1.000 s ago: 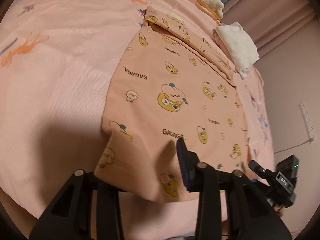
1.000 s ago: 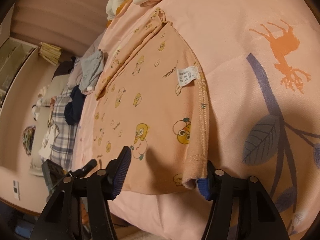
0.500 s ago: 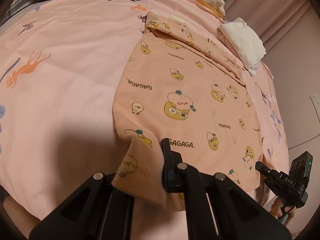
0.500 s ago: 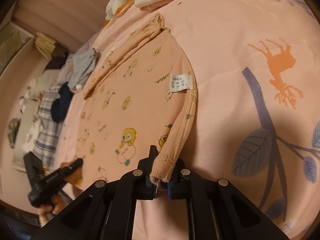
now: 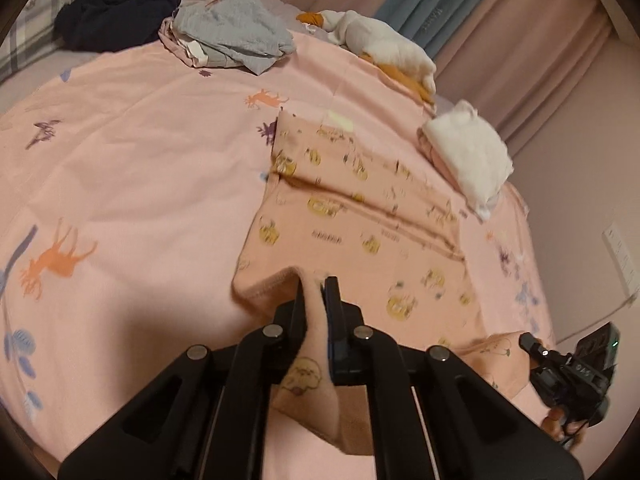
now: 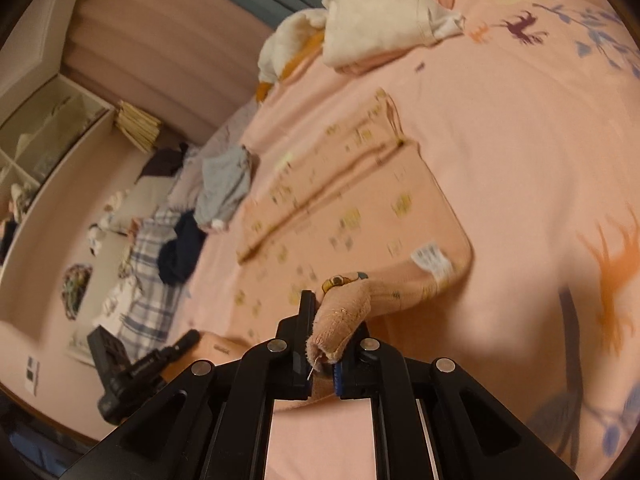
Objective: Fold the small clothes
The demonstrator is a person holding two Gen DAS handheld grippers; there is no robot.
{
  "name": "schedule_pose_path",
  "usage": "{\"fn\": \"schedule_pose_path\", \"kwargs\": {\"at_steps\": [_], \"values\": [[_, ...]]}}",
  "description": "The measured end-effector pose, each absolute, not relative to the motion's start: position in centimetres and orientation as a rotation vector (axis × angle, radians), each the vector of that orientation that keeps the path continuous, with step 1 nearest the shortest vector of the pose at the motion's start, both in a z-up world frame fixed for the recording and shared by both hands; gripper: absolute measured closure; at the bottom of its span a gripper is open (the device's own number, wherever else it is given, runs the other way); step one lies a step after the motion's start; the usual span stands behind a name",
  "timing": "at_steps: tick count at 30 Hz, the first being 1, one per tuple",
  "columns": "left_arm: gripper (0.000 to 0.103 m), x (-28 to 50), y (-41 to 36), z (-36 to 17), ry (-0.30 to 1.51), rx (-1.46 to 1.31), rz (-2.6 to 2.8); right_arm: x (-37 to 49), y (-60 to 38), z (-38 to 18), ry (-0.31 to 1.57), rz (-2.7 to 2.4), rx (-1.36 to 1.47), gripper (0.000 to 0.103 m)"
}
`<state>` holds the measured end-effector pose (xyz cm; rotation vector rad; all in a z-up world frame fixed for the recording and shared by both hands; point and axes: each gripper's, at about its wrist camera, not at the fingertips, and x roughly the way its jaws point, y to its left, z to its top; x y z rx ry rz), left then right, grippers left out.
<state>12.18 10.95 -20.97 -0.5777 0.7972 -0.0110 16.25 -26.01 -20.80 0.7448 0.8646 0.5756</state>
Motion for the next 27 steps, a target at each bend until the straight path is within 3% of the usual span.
{"fn": "schedule_pose_path", "kwargs": {"at_steps": [15, 24, 25, 27], "values": [[0.101, 24.9, 14.7, -18.9, 0.671, -0.747, 0.040, 28.6, -25.0, -18.0, 0.834, 0.557, 0.718, 0.094], [0.101, 32.8, 18.0, -22.7, 0.766, -0.719, 0.147, 38.4, -22.1, -22.2, 0.976, 0.495, 0.691, 0.094], [0.099, 32.4, 18.0, -23.2, 0.788, -0.707, 0.128, 39.3, -22.0, -23.3, 1.036, 0.460, 0.692, 0.089], [0.084, 31.4, 17.5, -23.4, 0.841, -0.649, 0.109, 39.9, -22.3, -25.0, 1.122, 0.453, 0.724, 0.087]]}}
